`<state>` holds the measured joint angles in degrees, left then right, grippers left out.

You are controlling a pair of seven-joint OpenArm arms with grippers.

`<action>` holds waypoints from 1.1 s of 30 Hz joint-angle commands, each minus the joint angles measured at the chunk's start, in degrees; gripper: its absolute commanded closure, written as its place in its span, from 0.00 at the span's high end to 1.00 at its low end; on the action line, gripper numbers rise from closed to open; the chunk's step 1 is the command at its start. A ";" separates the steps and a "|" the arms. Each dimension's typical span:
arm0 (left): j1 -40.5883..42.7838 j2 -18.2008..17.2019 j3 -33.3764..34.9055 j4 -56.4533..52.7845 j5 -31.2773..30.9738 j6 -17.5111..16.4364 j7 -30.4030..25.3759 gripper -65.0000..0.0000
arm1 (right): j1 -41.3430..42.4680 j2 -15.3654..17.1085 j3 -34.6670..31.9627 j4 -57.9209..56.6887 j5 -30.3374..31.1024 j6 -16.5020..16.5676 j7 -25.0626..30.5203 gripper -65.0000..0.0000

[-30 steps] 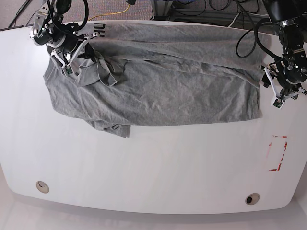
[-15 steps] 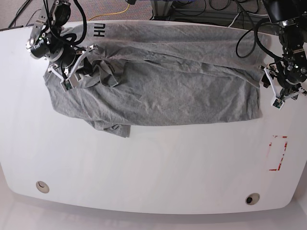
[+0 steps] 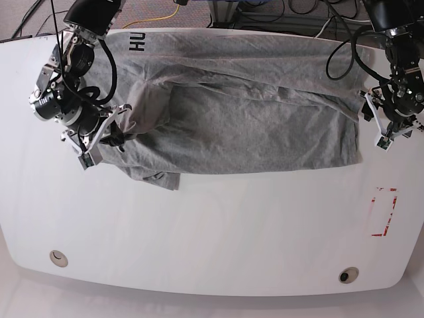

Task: Layout the t-shirt on the table in an organized manner, then fold the t-shirt properly
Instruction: 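Pull the grasped fabric with the right gripper away from the lettering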

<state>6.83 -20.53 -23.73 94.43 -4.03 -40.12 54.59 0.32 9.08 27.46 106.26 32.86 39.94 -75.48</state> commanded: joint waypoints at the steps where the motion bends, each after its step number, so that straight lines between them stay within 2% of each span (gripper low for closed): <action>1: -0.54 -1.14 -0.41 0.82 -0.06 0.12 -0.48 0.57 | 2.10 0.63 0.19 -1.42 0.50 0.06 0.63 0.01; 6: -0.54 -1.22 -0.41 0.82 -0.06 0.12 -0.48 0.57 | 3.95 0.63 0.19 -4.85 0.50 0.06 0.63 0.02; 7: -0.54 -1.22 -0.49 0.82 -0.06 0.12 -0.48 0.57 | 4.12 0.63 0.19 -5.38 0.50 0.06 0.63 0.03; 9: -0.54 -1.22 -0.58 0.82 -0.06 0.12 -0.48 0.57 | 4.74 0.63 0.19 -6.87 0.50 0.06 0.63 0.14; 12: -0.54 -1.22 -0.58 0.82 -0.06 0.12 -0.48 0.57 | 5.09 0.72 0.19 -8.19 0.41 0.06 0.63 0.43; 15: -0.54 -1.22 -0.58 0.82 -0.06 0.12 -0.48 0.57 | 5.18 0.98 0.27 -8.19 0.41 0.06 0.80 0.82; 17: -0.54 -1.22 -0.58 0.82 -0.06 0.12 -0.48 0.57 | 5.53 1.07 0.27 -7.93 0.41 0.06 0.80 1.00; 19: -0.54 -1.22 -0.49 0.82 -0.06 0.12 -0.48 0.57 | 6.23 1.25 0.45 -7.14 0.32 0.06 0.80 1.00; 27: -1.42 -1.05 -0.32 1.26 -0.41 0.12 -0.48 0.57 | 8.43 7.84 1.59 -7.31 0.24 0.06 2.82 1.00; 33: -7.40 1.85 -0.76 1.70 -0.49 0.12 -0.48 0.56 | 10.98 12.76 4.49 -19.00 0.24 0.06 6.08 1.00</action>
<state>2.28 -18.59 -24.18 94.76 -3.86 -40.12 55.57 9.63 19.55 31.51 91.00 32.86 40.07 -70.81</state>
